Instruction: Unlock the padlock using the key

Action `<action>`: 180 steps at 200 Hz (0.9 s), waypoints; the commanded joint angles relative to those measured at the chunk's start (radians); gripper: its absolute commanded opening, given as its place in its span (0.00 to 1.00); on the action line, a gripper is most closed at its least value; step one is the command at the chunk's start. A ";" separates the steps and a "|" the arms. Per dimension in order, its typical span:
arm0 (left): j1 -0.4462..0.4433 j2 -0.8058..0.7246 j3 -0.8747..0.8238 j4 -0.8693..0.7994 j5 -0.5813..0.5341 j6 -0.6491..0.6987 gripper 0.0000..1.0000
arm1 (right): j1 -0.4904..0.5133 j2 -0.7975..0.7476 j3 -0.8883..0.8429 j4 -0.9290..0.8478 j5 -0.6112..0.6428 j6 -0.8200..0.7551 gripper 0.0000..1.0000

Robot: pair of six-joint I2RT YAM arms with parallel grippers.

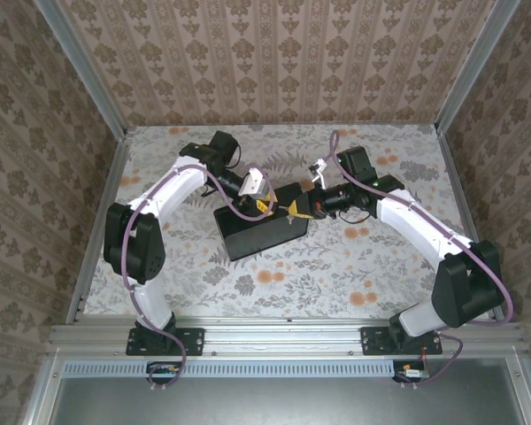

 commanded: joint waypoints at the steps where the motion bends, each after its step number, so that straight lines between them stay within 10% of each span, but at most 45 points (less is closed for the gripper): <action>1: 0.002 -0.008 0.006 -0.010 0.090 0.034 0.29 | -0.003 0.018 -0.007 0.022 0.015 -0.003 0.00; 180: -0.002 -0.006 0.004 0.002 0.094 0.026 0.28 | 0.016 0.047 -0.020 0.015 0.035 -0.001 0.00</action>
